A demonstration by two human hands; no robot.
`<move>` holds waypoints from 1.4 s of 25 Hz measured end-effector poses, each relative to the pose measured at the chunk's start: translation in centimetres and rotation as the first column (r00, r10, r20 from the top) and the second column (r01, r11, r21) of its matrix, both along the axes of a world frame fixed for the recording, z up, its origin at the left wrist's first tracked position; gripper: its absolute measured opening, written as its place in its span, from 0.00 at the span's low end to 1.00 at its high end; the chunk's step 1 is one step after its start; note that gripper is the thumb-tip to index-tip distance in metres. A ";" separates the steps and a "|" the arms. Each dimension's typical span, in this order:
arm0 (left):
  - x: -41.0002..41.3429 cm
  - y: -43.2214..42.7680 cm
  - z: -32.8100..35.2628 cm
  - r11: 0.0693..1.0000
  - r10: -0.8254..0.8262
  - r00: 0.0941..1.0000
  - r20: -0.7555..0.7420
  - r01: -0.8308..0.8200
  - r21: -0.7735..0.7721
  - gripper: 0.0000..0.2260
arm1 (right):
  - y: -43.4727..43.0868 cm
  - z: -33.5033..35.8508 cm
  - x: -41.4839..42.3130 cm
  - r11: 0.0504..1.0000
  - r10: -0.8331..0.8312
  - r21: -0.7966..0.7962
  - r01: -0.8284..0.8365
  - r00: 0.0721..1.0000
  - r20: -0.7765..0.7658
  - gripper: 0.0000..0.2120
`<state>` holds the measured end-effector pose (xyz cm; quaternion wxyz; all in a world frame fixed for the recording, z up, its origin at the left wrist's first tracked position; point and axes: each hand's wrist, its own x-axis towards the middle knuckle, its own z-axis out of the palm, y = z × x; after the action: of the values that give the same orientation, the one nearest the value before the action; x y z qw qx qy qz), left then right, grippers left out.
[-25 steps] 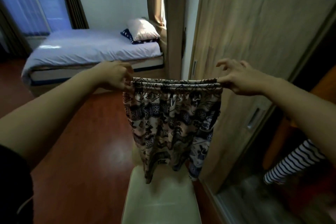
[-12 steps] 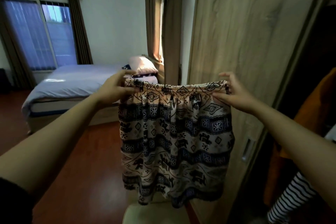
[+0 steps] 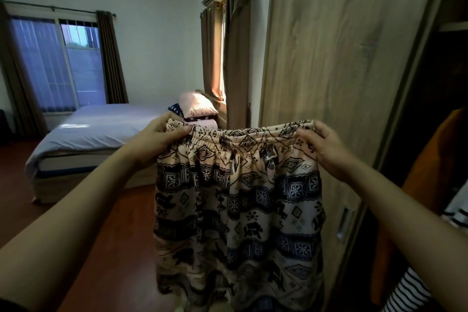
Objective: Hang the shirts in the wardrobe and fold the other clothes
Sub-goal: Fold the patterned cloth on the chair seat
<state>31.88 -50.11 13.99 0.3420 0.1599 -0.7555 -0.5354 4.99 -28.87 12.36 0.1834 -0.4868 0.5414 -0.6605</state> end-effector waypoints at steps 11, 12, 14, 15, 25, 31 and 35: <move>0.5 0.1 0.2 0.975 0.102 0.991 -0.084 -0.117 -0.190 0.10 | 1.9 0.8 2.2 0.972 -0.202 0.016 0.236 0.860 -0.468 0.13; 0.7 0.0 0.2 0.963 0.123 0.988 -0.097 -0.142 -0.227 0.10 | 2.1 0.9 2.1 0.957 -0.257 -0.033 0.288 0.794 -0.551 0.12; 1.0 0.1 0.3 0.943 0.170 0.979 -0.115 -0.196 -0.268 0.12 | 2.2 1.3 2.0 0.956 -0.278 -0.066 0.287 0.804 -0.525 0.05; 0.9 0.2 0.1 0.936 0.194 0.975 -0.111 -0.218 -0.276 0.13 | 2.2 1.4 1.9 0.957 -0.276 -0.057 0.285 0.829 -0.486 0.05; 2.0 -3.4 -3.5 1.000 -0.004 0.974 0.226 -0.001 0.024 0.34 | 2.1 -1.3 1.5 0.962 -0.091 0.244 0.120 0.988 -0.124 0.08; -4.8 1.0 -4.9 0.926 0.356 0.882 0.309 -0.377 0.008 0.17 | -3.3 -5.0 2.5 0.875 -0.432 0.370 0.313 0.850 0.301 0.06; -7.8 5.5 -4.5 0.987 0.157 0.968 0.194 -0.147 -0.066 0.09 | -5.6 -3.8 7.1 0.938 -0.286 0.279 0.204 0.912 0.295 0.09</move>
<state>24.09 -44.63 9.50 0.3090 0.2611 -0.7848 -0.4696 12.09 -34.51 8.58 0.2447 -0.2708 0.6364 -0.6795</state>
